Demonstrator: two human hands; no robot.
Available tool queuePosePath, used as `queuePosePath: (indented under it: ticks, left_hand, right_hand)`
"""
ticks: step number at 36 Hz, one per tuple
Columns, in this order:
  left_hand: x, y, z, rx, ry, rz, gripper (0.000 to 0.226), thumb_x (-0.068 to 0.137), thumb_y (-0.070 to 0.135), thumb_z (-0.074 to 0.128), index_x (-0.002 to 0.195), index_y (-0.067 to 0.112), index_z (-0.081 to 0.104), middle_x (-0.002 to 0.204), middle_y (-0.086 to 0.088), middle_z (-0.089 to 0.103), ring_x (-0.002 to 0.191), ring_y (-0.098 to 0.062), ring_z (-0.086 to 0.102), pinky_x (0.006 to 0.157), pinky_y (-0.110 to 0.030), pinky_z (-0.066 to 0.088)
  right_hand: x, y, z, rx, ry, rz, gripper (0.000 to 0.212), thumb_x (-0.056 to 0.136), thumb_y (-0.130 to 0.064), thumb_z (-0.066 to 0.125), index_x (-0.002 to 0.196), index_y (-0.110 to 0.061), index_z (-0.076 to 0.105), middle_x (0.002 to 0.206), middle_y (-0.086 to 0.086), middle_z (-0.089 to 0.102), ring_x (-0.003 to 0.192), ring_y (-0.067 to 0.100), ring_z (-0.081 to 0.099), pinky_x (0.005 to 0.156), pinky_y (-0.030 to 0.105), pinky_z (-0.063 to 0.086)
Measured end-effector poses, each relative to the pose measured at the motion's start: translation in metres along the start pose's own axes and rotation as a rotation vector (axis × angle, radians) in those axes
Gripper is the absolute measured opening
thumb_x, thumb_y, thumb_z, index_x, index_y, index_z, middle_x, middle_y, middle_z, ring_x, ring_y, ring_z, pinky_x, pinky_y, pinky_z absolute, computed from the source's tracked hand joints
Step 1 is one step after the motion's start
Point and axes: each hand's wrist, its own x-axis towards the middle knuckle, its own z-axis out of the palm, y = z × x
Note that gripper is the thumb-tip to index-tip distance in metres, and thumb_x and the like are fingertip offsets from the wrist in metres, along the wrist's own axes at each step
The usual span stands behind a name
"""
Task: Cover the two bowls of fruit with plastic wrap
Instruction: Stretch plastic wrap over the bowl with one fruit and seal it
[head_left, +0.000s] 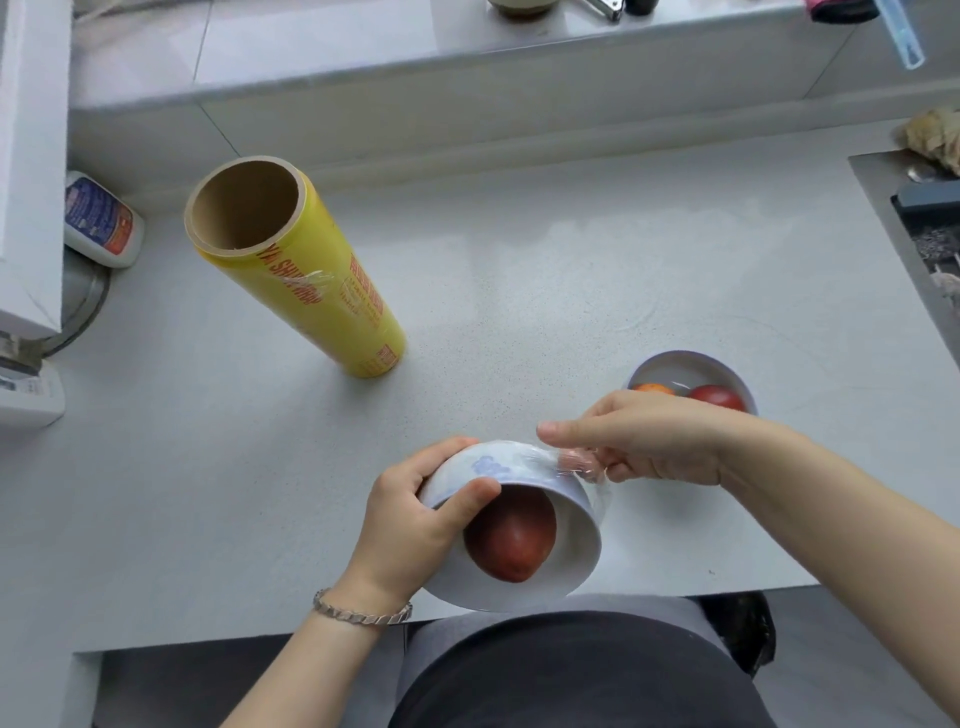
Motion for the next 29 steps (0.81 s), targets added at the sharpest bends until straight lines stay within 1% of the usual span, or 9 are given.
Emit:
queuePosePath:
  ticks: [4, 7, 9, 11, 16, 21, 24, 27, 29]
  left_hand:
    - [0.0, -0.004, 0.001, -0.006, -0.002, -0.005, 0.07, 0.053, 0.084, 0.058, 0.092, 0.027, 0.069, 0.091, 0.012, 0.072, 0.086, -0.002, 0.065, 0.075, -0.012, 0.046]
    - [0.0, -0.005, 0.0, -0.008, 0.003, -0.013, 0.075, 0.053, 0.084, 0.057, 0.094, 0.024, 0.07, 0.092, 0.011, 0.072, 0.087, -0.004, 0.065, 0.075, -0.012, 0.047]
    - [0.0, -0.004, 0.0, 0.001, -0.006, -0.004, 0.07, 0.055, 0.084, 0.057, 0.093, 0.027, 0.07, 0.091, 0.012, 0.071, 0.086, -0.005, 0.065, 0.074, -0.013, 0.048]
    - [0.0, -0.005, 0.0, -0.004, -0.002, 0.008, 0.069, 0.056, 0.084, 0.056, 0.094, 0.027, 0.069, 0.09, 0.012, 0.072, 0.085, -0.005, 0.065, 0.075, -0.014, 0.048]
    - [0.002, -0.005, 0.002, -0.037, 0.024, 0.032, 0.082, 0.055, 0.085, 0.056, 0.098, 0.016, 0.069, 0.092, 0.009, 0.072, 0.086, 0.0, 0.064, 0.077, -0.012, 0.047]
    - [0.005, -0.002, 0.004, -0.072, 0.044, 0.026, 0.068, 0.056, 0.083, 0.057, 0.092, 0.026, 0.067, 0.088, 0.023, 0.071, 0.084, 0.006, 0.064, 0.073, -0.008, 0.045]
    - [0.005, -0.003, 0.004, -0.102, 0.038, 0.02, 0.071, 0.057, 0.083, 0.057, 0.092, 0.023, 0.069, 0.089, 0.018, 0.072, 0.083, 0.002, 0.065, 0.073, -0.012, 0.047]
    - [0.004, -0.005, 0.003, -0.111, 0.017, 0.021, 0.07, 0.058, 0.081, 0.059, 0.092, 0.022, 0.069, 0.09, 0.015, 0.072, 0.084, -0.001, 0.065, 0.074, -0.014, 0.048]
    - [0.004, -0.007, 0.003, -0.125, 0.021, 0.013, 0.073, 0.057, 0.081, 0.059, 0.092, 0.018, 0.07, 0.092, 0.008, 0.073, 0.086, -0.006, 0.066, 0.076, -0.019, 0.049]
  right_hand:
    - [0.006, 0.005, 0.008, 0.138, 0.047, -0.076, 0.025, 0.065, -0.034, 0.072, 0.048, -0.016, 0.067, 0.05, -0.003, 0.048, 0.052, 0.007, 0.041, 0.059, 0.021, 0.029]
    - [0.009, 0.01, 0.018, 0.284, 0.164, -0.182, 0.017, 0.065, -0.028, 0.073, 0.059, -0.013, 0.07, 0.052, -0.001, 0.053, 0.053, 0.008, 0.037, 0.056, 0.021, 0.027]
    - [0.011, 0.014, 0.024, 0.334, 0.271, -0.228, 0.015, 0.075, -0.019, 0.07, 0.063, -0.011, 0.069, 0.049, -0.008, 0.059, 0.053, 0.006, 0.04, 0.055, 0.016, 0.032]
    - [0.014, 0.016, 0.029, 0.375, 0.354, -0.263, 0.015, 0.077, -0.016, 0.07, 0.063, -0.01, 0.069, 0.049, -0.009, 0.06, 0.049, 0.002, 0.044, 0.052, 0.01, 0.036]
    - [0.019, 0.017, 0.036, 0.461, 0.48, -0.335, 0.017, 0.078, -0.008, 0.069, 0.061, -0.006, 0.067, 0.047, -0.002, 0.06, 0.042, 0.003, 0.051, 0.045, 0.012, 0.041]
    - [0.022, 0.014, 0.035, 0.43, 0.481, -0.324, 0.014, 0.075, -0.015, 0.074, 0.064, -0.006, 0.07, 0.052, -0.001, 0.064, 0.048, 0.006, 0.057, 0.051, 0.017, 0.045]
    - [0.023, 0.016, 0.032, 0.387, 0.465, -0.263, 0.021, 0.073, -0.021, 0.076, 0.073, -0.001, 0.071, 0.06, 0.002, 0.065, 0.055, 0.01, 0.057, 0.058, 0.021, 0.046]
    - [0.022, 0.015, 0.026, 0.271, 0.447, -0.253, 0.006, 0.075, -0.015, 0.075, 0.074, -0.01, 0.071, 0.062, -0.002, 0.065, 0.055, 0.005, 0.057, 0.055, 0.012, 0.046]
    - [0.018, 0.014, 0.019, 0.153, 0.558, -0.327, 0.005, 0.078, -0.012, 0.072, 0.082, -0.015, 0.071, 0.074, -0.003, 0.069, 0.064, 0.003, 0.06, 0.062, 0.006, 0.046]
